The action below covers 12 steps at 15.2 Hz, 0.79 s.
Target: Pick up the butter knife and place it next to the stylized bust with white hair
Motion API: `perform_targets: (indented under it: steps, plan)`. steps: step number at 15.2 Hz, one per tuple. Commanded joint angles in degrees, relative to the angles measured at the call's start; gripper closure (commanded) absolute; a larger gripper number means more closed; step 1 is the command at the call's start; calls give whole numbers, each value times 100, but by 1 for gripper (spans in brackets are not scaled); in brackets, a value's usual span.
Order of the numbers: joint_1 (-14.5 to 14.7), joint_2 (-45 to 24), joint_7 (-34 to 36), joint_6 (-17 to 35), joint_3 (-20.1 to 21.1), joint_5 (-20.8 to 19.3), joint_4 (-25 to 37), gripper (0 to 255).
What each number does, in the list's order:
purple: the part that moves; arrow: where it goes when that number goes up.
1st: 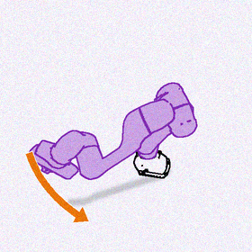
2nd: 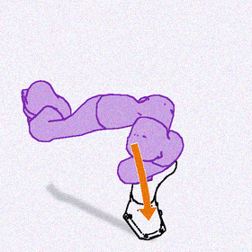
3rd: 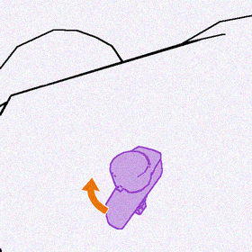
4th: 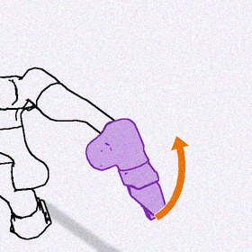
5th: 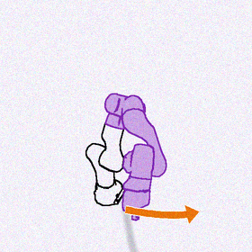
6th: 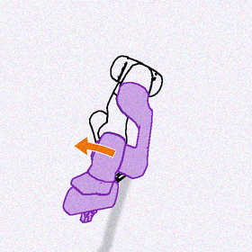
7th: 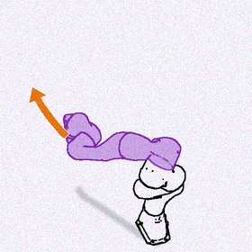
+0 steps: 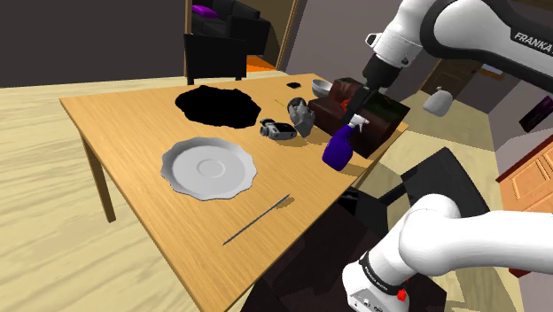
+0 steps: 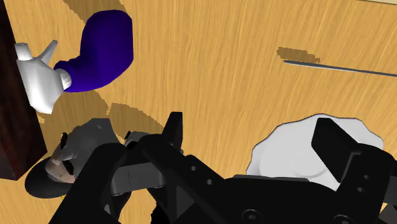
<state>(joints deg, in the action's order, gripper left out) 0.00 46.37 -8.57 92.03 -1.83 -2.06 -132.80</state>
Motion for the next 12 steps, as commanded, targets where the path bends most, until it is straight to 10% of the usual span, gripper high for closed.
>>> perform_targets:
  steps: [1,12]
  plan:
    - [0,0,0,0,0,0,0,0]
    - [1308,-1143,-2275,1474,72,8,-639,0]
